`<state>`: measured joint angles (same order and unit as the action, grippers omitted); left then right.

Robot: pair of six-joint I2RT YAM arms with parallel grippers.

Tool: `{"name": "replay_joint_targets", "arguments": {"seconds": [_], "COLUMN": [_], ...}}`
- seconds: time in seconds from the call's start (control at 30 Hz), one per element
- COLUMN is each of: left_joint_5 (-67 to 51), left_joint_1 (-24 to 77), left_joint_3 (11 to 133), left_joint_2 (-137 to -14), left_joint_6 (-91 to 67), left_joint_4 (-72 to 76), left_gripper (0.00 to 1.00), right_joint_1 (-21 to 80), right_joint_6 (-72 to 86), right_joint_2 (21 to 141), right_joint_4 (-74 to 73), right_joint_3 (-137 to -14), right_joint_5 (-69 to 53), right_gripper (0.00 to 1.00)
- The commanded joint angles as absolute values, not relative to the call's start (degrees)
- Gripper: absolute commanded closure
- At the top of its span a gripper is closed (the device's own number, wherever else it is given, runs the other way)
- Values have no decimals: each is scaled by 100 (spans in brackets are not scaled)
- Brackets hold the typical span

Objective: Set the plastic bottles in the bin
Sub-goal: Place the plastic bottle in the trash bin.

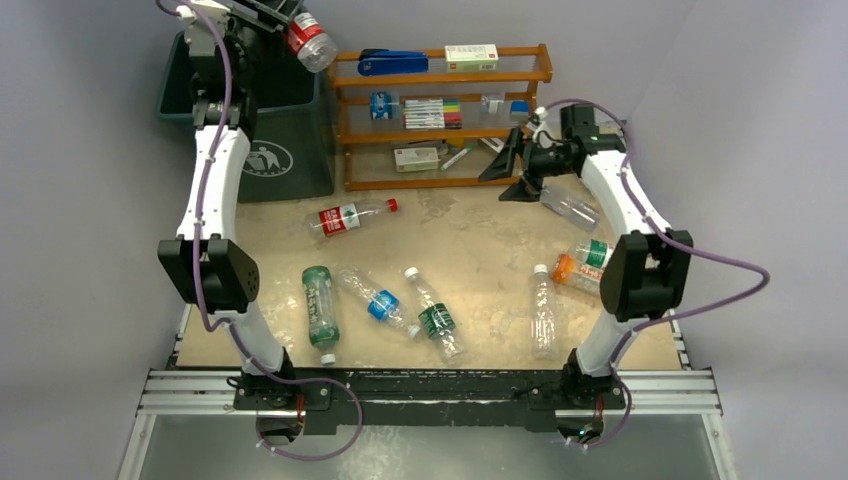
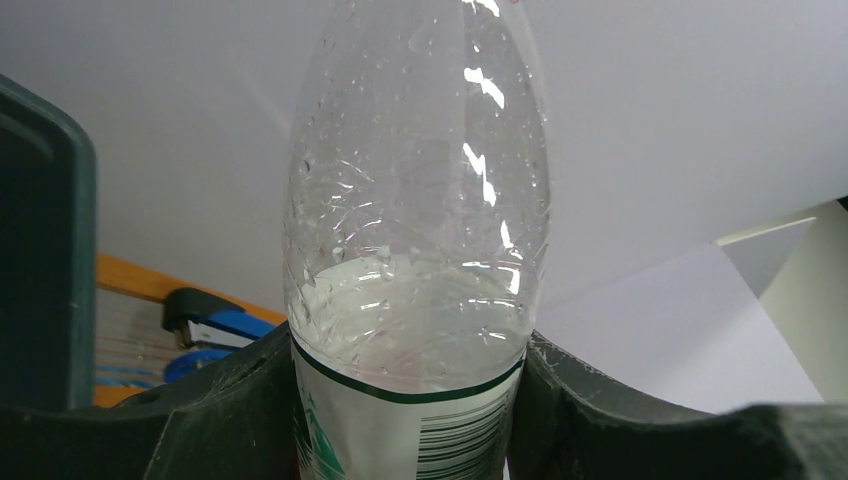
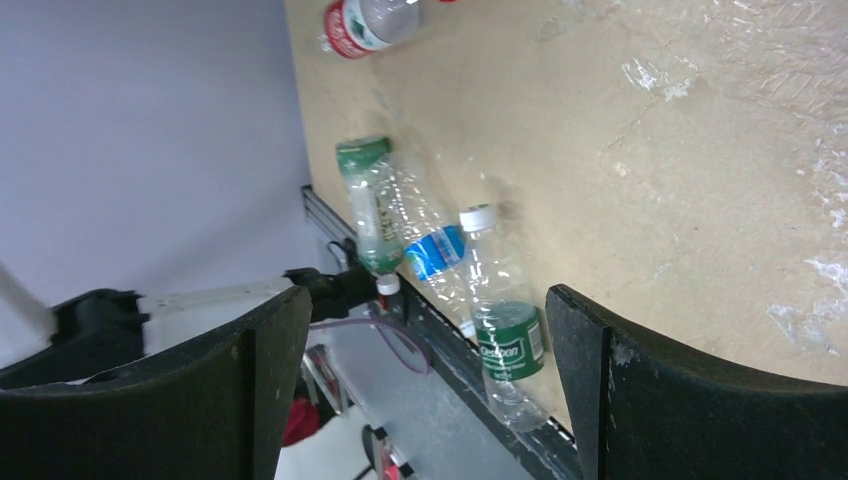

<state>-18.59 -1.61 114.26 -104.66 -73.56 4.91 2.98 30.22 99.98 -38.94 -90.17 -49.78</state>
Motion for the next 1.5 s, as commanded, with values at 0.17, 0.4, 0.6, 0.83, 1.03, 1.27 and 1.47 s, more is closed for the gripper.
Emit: {"name": "replay_joint_targets", "arguments": {"seconds": [0.17,0.4,0.6,0.83,1.03,1.27,1.47], "left_joint_5": [-1169,-425,210,545,559,603,523], "left_joint_1": [-457,-510,-510,-543,-643,-685,-752], "left_joint_3": [12238,12349,12375,12640,13193,13203,12908], "left_joint_2": [-10351,-10293,-10275,-10482,-10882,-11009,-11014], "left_joint_6": [-5481,-4250,-3531,-3250,-3287,-3389,-3446], "left_joint_4": [-732,-1518,-1954,-2260,-2932,-3465,-3324], "left_gripper": [43,43,41,40,39,39,36], "right_joint_1": [1562,2173,2501,3010,3440,3891,4075], "right_joint_6": [1737,1254,1200,1049,1000,1032,1107], "right_joint_2": [10373,10440,10415,10542,10627,10856,11183], "right_joint_4": [-5043,-5277,-5162,-5214,-5169,-5111,-5038], "right_joint_3": [-9880,-9730,-9348,-9293,-9111,-9096,-9191], "right_joint_5": [-3207,-2587,-2599,-2577,-2603,-2514,-2307], "right_gripper": [11,13,14,14,15,14,13]}}
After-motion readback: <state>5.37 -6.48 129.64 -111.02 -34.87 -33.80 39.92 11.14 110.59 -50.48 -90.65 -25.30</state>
